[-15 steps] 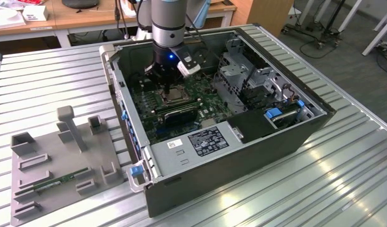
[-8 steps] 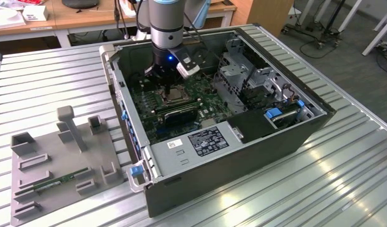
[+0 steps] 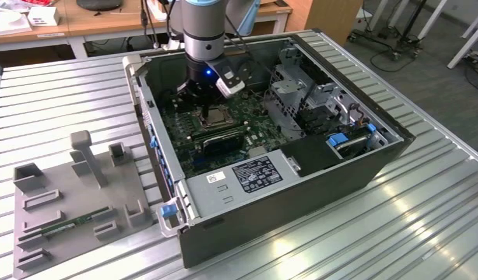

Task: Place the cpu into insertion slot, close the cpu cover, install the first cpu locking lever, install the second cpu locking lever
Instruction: 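Close the cpu cover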

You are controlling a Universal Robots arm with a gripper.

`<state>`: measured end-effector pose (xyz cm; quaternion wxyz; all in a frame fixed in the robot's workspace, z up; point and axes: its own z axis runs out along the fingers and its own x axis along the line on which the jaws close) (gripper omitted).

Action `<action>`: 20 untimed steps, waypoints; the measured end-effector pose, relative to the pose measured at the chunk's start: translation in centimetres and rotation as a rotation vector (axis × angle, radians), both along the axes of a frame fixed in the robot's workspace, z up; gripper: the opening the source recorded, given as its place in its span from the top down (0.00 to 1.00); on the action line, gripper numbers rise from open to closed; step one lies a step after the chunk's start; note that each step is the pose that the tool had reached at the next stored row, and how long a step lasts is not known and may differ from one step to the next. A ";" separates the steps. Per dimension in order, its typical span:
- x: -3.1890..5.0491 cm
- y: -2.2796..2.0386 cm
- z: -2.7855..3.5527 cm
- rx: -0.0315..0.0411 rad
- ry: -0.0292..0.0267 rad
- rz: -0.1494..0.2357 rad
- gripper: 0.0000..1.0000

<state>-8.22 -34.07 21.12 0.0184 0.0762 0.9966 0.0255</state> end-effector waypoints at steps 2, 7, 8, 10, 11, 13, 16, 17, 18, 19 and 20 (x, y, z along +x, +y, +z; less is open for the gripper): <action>-0.04 0.00 -0.01 -0.0001 0.0001 0.000 0.89; -0.05 0.00 -0.08 0.0000 -0.0001 0.000 0.89; -0.07 0.00 -0.16 0.0000 -0.0001 0.000 0.89; -0.08 0.00 -0.29 -0.0001 -0.0001 0.000 0.89; -0.09 -0.01 -0.32 -0.0003 0.0001 0.000 0.89; -0.12 -0.04 -0.35 -0.0002 0.0000 0.000 0.89; -0.18 -0.23 -0.36 0.0002 -0.0005 0.001 0.89; -0.20 -0.29 -0.35 0.0002 -0.0004 0.001 0.89; -0.20 -0.35 -0.37 0.0010 -0.0005 0.001 0.89; -0.20 -0.36 -0.42 0.0018 -0.0007 0.001 0.89; -0.20 -0.35 -0.50 0.0022 -0.0009 0.001 0.89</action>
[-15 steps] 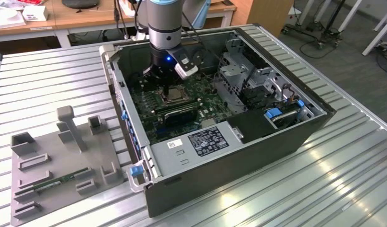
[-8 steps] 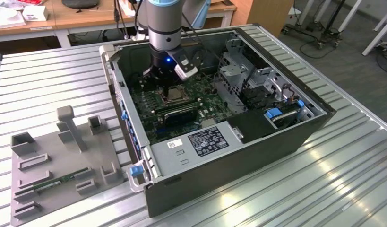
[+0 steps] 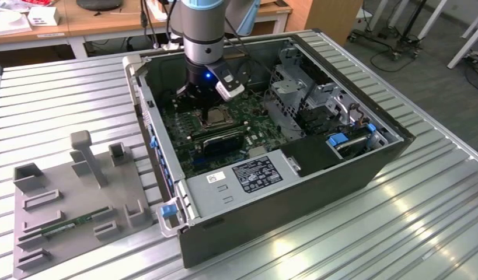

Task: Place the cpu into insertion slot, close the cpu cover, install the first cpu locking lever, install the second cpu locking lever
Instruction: 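Close the cpu cover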

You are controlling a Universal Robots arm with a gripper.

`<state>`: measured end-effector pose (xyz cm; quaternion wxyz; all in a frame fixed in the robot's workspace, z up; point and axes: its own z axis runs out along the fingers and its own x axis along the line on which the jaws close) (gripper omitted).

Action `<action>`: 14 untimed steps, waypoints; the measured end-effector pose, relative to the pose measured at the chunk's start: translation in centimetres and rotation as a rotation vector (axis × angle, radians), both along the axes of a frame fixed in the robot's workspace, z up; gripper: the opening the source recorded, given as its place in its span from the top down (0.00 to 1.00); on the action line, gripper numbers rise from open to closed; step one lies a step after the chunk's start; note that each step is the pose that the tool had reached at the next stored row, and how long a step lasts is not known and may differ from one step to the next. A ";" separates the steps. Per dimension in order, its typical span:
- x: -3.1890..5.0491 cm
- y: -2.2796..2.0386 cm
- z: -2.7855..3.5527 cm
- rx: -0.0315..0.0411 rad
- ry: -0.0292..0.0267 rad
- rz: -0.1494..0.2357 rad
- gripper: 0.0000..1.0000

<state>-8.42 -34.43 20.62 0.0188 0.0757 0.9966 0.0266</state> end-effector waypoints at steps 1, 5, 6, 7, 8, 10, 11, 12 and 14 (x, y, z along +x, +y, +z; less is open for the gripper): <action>0.00 -0.01 -0.05 0.0000 0.0001 0.000 0.89; 0.00 -0.01 -0.05 -0.0003 0.0003 0.000 0.89; 0.00 -0.01 -0.06 -0.0002 0.0002 0.000 0.89; 0.00 -0.01 -0.07 -0.0002 0.0002 0.000 0.89; 0.00 0.00 -0.13 0.0003 -0.0002 0.000 0.89; 0.00 -0.01 -0.28 0.0000 0.0000 0.000 0.89; 0.00 -0.01 -0.35 0.0000 -0.0001 0.000 0.89; 0.00 -0.01 -0.41 0.0000 -0.0001 0.000 0.89; -0.01 -0.01 -0.55 -0.0001 -0.0001 0.000 0.89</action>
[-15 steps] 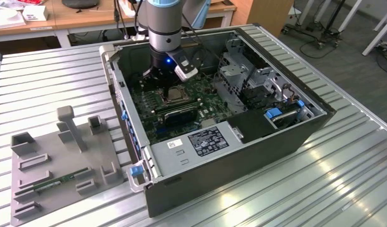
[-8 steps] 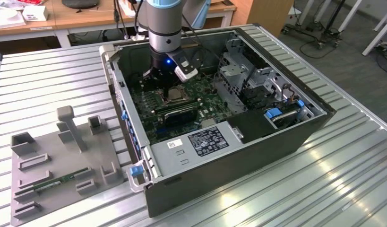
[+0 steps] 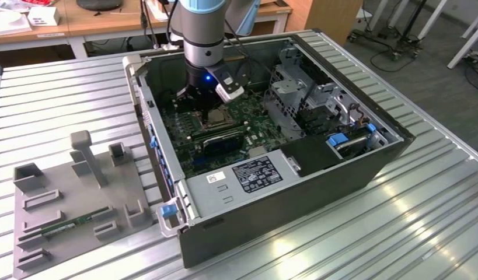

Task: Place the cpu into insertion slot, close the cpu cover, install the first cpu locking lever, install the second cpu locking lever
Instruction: 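Close the cpu cover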

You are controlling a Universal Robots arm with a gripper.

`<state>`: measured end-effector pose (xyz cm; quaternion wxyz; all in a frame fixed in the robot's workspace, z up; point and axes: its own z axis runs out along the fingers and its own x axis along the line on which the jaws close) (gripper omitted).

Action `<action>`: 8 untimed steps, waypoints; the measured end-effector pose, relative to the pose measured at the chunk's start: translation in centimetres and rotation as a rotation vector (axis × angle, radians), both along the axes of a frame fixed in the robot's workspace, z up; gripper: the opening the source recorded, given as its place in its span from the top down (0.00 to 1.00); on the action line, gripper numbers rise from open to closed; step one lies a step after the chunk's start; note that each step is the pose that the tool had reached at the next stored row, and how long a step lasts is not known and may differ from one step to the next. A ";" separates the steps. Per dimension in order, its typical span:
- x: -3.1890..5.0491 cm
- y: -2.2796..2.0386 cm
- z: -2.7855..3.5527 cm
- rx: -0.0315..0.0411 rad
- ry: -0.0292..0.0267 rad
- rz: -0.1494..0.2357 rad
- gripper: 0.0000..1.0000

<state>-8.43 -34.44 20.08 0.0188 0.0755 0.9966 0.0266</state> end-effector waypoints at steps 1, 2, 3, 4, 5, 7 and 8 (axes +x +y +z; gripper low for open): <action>0.00 0.00 -0.07 0.0000 0.0000 0.000 0.89; -0.01 0.00 -0.13 -0.0003 0.0002 0.000 0.89; -0.02 -0.01 -0.18 -0.0008 0.0006 0.000 0.89; -0.03 -0.02 -0.24 -0.0014 0.0010 0.000 0.89; -0.04 -0.03 -0.31 -0.0016 0.0011 0.000 0.89; -0.04 -0.02 -0.39 -0.0010 0.0006 0.000 0.89; -0.04 -0.02 -0.40 -0.0007 0.0004 0.000 0.89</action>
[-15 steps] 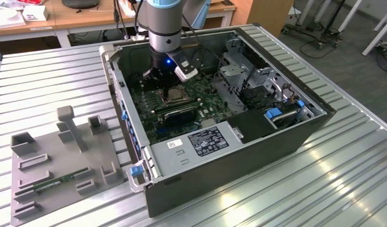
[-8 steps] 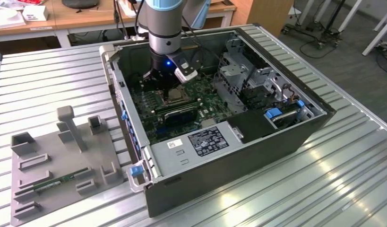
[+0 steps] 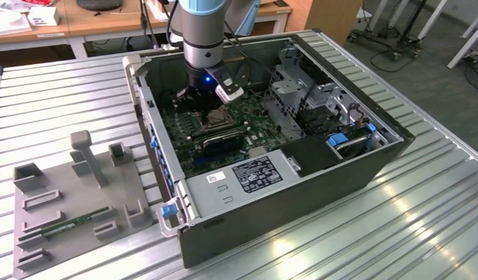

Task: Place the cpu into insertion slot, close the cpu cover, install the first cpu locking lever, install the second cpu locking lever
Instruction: 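Close the cpu cover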

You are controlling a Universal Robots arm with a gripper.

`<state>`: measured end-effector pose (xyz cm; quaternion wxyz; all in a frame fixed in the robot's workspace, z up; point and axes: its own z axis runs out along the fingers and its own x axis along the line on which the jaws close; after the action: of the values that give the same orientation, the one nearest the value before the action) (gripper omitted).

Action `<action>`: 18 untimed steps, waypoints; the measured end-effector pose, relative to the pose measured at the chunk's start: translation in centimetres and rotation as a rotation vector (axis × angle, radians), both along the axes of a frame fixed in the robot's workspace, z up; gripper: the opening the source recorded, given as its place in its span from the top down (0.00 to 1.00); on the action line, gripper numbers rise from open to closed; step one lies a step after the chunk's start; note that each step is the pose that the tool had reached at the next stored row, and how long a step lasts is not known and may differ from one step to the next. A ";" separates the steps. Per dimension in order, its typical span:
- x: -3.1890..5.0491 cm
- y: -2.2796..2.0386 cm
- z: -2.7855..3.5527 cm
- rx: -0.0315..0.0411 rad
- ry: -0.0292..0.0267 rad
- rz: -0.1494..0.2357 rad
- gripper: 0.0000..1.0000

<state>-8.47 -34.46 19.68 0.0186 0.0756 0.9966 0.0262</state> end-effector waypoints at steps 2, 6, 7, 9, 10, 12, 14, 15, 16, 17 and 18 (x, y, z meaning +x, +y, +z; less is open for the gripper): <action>0.00 0.00 0.00 0.0000 -0.0001 0.000 0.89; 0.00 0.00 -0.02 -0.0001 0.0001 0.000 0.89; 0.00 0.00 -0.03 -0.0002 0.0001 0.000 0.89; 0.00 -0.01 -0.03 -0.0003 0.0002 0.000 0.89; 0.00 -0.01 -0.03 -0.0002 0.0001 0.000 0.89; 0.00 -0.01 -0.04 -0.0002 0.0001 0.000 0.89; 0.00 -0.01 -0.03 -0.0002 0.0001 0.000 0.89; 0.00 0.00 -0.01 0.0001 -0.0001 0.000 0.89; 0.02 0.02 0.03 0.0008 -0.0007 0.000 0.89; 0.02 0.02 0.11 0.0014 -0.0012 0.000 0.89; 0.03 0.04 0.18 0.0019 -0.0016 0.000 0.89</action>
<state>-8.43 -34.42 19.86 0.0193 0.0755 0.9966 0.0272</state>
